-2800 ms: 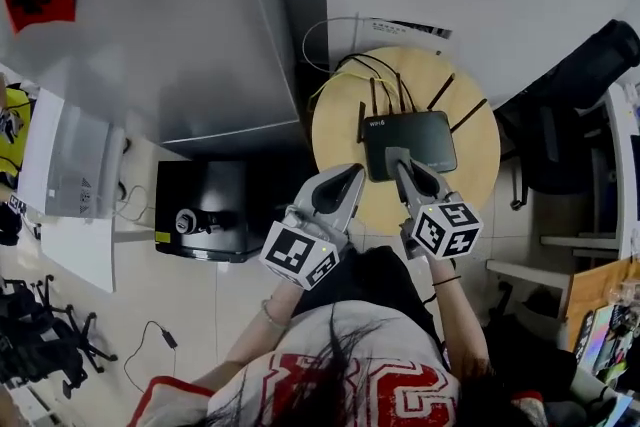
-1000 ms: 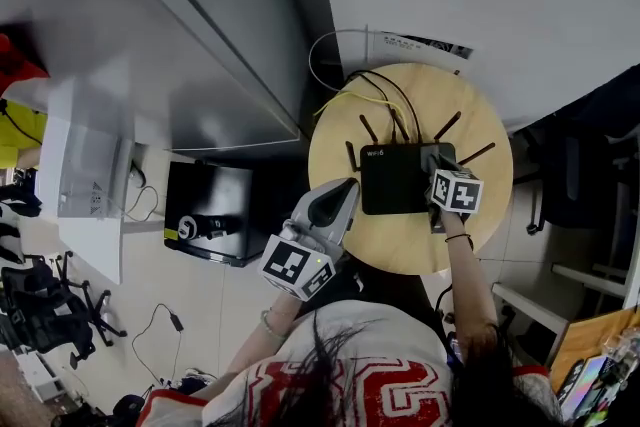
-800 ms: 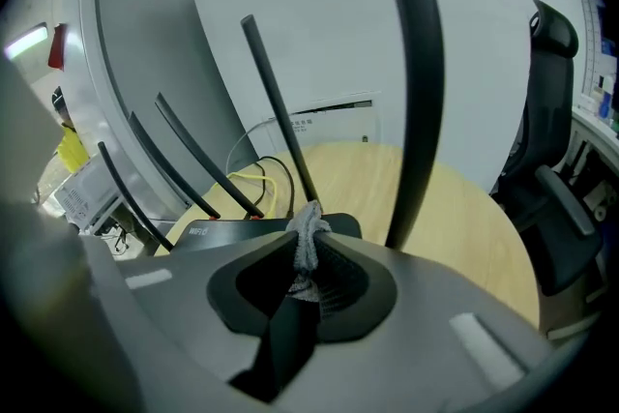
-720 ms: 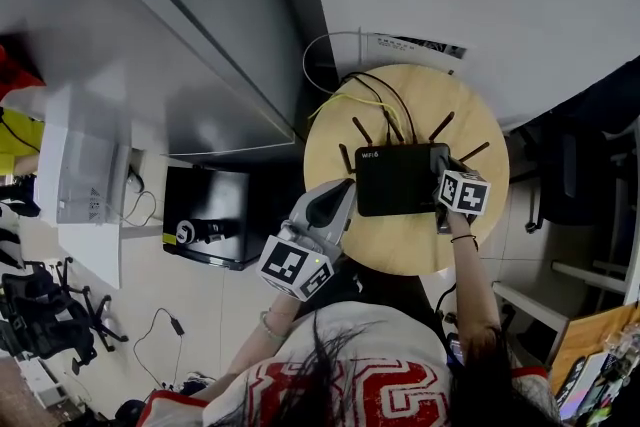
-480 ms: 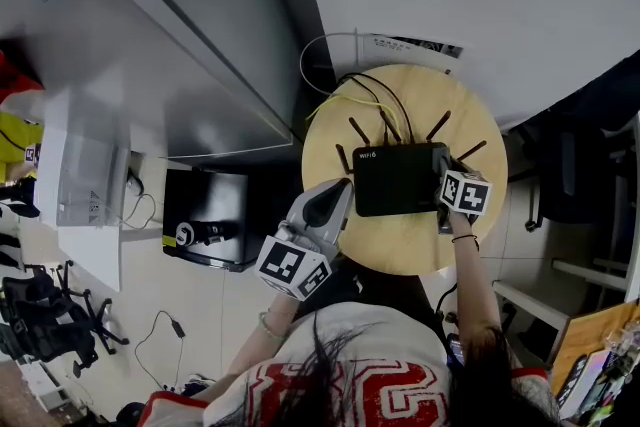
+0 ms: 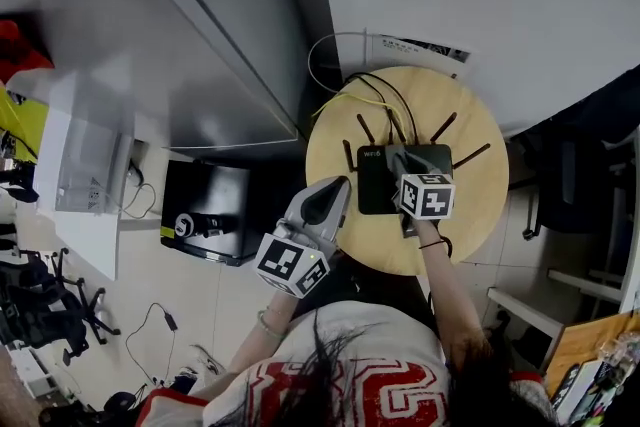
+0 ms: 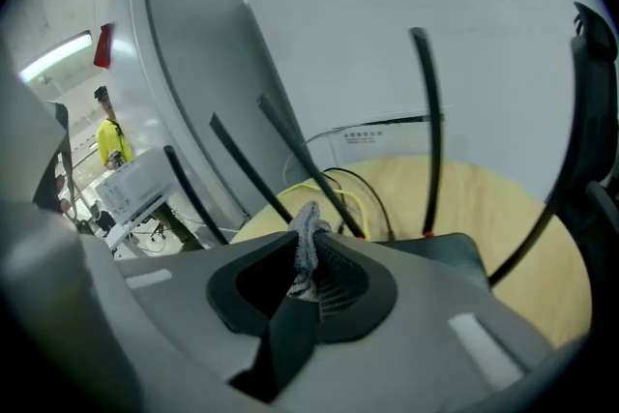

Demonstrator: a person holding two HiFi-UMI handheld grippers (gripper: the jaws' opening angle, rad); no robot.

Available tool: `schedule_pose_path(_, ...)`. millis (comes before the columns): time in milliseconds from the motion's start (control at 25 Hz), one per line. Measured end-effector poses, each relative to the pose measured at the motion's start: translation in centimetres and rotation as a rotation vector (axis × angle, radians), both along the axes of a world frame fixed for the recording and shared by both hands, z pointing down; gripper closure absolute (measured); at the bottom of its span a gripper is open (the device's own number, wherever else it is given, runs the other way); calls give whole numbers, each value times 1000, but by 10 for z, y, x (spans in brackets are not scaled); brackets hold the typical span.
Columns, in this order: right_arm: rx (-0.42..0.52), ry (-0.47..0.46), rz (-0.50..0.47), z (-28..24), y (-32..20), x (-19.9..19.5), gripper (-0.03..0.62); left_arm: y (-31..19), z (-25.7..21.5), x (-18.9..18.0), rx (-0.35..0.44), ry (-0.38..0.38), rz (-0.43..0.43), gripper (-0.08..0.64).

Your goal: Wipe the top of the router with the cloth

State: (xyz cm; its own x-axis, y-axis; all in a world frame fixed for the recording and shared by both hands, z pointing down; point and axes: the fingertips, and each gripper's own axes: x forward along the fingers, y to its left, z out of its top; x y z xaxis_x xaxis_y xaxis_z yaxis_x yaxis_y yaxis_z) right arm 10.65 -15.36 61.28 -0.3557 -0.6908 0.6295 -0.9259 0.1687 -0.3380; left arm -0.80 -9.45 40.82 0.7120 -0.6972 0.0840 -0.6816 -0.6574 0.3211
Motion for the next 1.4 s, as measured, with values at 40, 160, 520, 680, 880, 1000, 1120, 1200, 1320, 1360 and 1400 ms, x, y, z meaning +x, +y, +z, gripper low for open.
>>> schedule_pose_path(40,-3,-9,-21,0,-2,-15,557,0,-1,-2,-5,-3,-10,558)
schedule_pose_path(160,-24,-11,-86,7,-3,-52,557,1,-3,-11,-12,-3,-41,558)
schedule_pose_path(520,-94,41,-164,36,11,-78,557,5,3,-47,-17,-5,-133,558)
schedule_pose_path(680,-106,50,-159,42,14,-76,557,4,5,-59,-5,2,-155,558)
schedule_pose_path(880,-99,72,-155,44,15,-67,557,6,6,-56,-2,-2,-148,558)
schedule_pose_path(1000,-99,72,-132,45,16,-55,557,4,2,-51,-12,-4,-142,558)
schedule_pose_path(1120,-101,75,-104,46,18,-40,557,3,3,-46,-10,-2,-124,558)
schedule_pose_path(1200,-102,80,-81,47,20,-28,557,2,4,-41,-8,0,-109,558)
schedule_pose_path(1320,-107,89,-35,49,24,-4,557,2,7,-32,-3,4,-82,558)
schedule_pose_path(1360,-110,90,-18,51,25,5,557,2,8,-29,-2,5,-73,558)
schedule_pose_path(1400,-111,91,-1,51,26,13,557,2,8,-25,-3,6,-66,558)
